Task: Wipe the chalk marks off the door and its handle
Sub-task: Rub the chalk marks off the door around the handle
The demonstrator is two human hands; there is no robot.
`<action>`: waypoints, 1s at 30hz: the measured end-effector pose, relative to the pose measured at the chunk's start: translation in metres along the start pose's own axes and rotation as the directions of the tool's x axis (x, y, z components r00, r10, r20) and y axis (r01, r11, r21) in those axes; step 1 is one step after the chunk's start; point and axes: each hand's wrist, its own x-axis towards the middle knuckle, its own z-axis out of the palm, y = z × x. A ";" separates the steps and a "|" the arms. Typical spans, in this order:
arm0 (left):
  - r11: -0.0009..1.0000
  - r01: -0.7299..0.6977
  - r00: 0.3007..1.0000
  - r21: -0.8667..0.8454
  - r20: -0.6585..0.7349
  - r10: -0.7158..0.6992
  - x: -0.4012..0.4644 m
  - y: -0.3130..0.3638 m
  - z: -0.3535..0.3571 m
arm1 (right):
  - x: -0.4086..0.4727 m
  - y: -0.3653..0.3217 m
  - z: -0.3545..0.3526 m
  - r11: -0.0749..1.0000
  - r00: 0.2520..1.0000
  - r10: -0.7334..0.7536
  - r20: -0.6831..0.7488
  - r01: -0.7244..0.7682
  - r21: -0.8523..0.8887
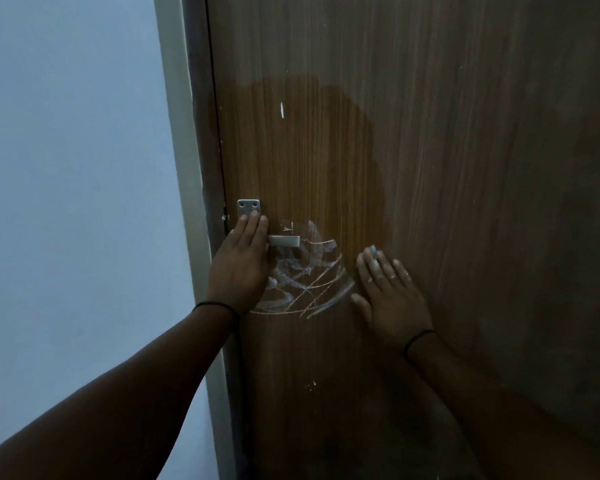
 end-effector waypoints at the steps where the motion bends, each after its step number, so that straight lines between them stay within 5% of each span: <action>1: 1.000 -0.018 1.000 -0.001 -0.025 0.018 -0.008 0.001 0.004 | 0.010 -0.002 -0.006 1.000 0.999 0.028 -0.029 -0.028 0.015; 9: 0.996 -0.063 0.998 0.059 -0.011 0.064 -0.022 0.002 0.009 | -0.003 -0.023 0.012 0.996 0.994 -0.078 0.077 0.076 0.036; 15: 0.992 -0.093 0.995 0.087 -0.026 0.096 -0.023 -0.004 0.017 | 0.009 -0.010 0.012 0.987 0.989 0.137 -0.061 -0.131 0.093; 21: 0.996 -0.055 0.996 0.063 -0.066 0.059 -0.039 -0.007 0.033 | -0.020 -0.042 0.044 0.995 0.994 -0.073 0.077 0.068 0.067; 30: 0.995 -0.087 0.992 0.058 -0.088 0.092 -0.049 -0.015 0.037 | 0.027 -0.046 0.013 0.995 0.998 -0.036 -0.051 0.041 0.095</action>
